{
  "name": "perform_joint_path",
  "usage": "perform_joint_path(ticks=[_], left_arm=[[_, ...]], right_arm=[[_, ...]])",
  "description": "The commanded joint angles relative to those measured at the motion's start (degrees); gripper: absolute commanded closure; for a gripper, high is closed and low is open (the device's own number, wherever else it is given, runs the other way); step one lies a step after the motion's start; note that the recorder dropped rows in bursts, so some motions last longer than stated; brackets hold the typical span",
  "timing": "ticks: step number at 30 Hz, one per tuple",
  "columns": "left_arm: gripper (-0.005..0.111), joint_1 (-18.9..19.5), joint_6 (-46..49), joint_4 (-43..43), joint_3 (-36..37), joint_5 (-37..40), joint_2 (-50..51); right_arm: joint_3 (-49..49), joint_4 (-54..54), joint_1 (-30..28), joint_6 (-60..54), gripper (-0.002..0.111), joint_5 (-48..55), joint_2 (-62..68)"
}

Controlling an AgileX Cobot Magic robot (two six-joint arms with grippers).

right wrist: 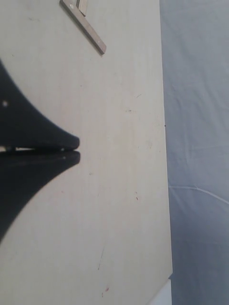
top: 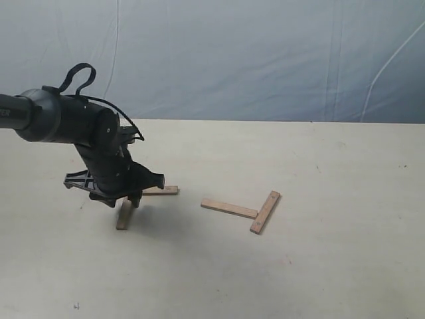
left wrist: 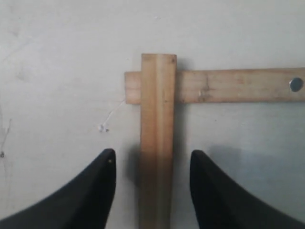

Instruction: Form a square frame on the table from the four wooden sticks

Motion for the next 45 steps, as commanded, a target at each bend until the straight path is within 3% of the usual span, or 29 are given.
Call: perform_joint_path(ticks=[1, 4, 7, 8, 13, 16, 20, 23, 30, 36, 39, 45], left_arm=[[0.055, 0.32, 1.68, 0.12, -1.45, 2.81, -3.08], [0.066, 0.32, 5.36, 0.12, -1.99, 4.30, -6.79], [0.103, 0.85, 9.85, -0.33, -1.87, 6.19, -10.87], [0.106, 1.48, 10.95, -1.05, -1.59, 6.71, -12.20], [0.107, 7.34, 22.39, -12.51, 4.73, 6.17, -19.94], [0.107, 13.08, 28.77, -20.23, 10.43, 4.47, -25.84], [0.107, 19.89, 35.36, -28.37, 19.79, -0.83, -37.50], [0.107, 22.92, 35.76, -33.44, 25.62, -5.51, -47.29], [0.107, 23.07, 36.16, -34.05, 34.60, -7.88, -73.75], [0.107, 23.07, 35.95, -34.05, 43.52, -9.43, -96.19], [0.107, 23.07, 35.37, -34.05, 51.13, -14.74, -108.79], [0.107, 23.07, 31.40, -35.90, 62.74, -23.39, -117.47]], right_arm=[[-0.04, -0.12, 0.17, 0.00, 0.109, -0.58, -0.40], [-0.04, -0.12, 0.17, 0.00, 0.109, -0.58, -0.40], [-0.04, -0.12, 0.17, 0.00, 0.109, -0.58, -0.40], [-0.04, -0.12, 0.17, 0.00, 0.109, -0.58, -0.40], [-0.04, -0.12, 0.17, 0.00, 0.109, -0.58, -0.40], [-0.04, -0.12, 0.17, 0.00, 0.109, -0.58, -0.40], [-0.04, -0.12, 0.17, 0.00, 0.109, -0.58, -0.40], [-0.04, -0.11, 0.17, 0.00, 0.109, -0.69, -0.40], [-0.04, -0.11, 0.17, 0.00, 0.109, -2.28, -0.40], [-0.04, -0.23, 0.17, 0.00, 0.109, -9.48, -0.40], [-0.04, -0.23, 0.17, 0.00, 0.109, -16.21, -0.40], [-0.04, -0.12, 0.17, 0.00, 0.109, -29.56, -0.40]])
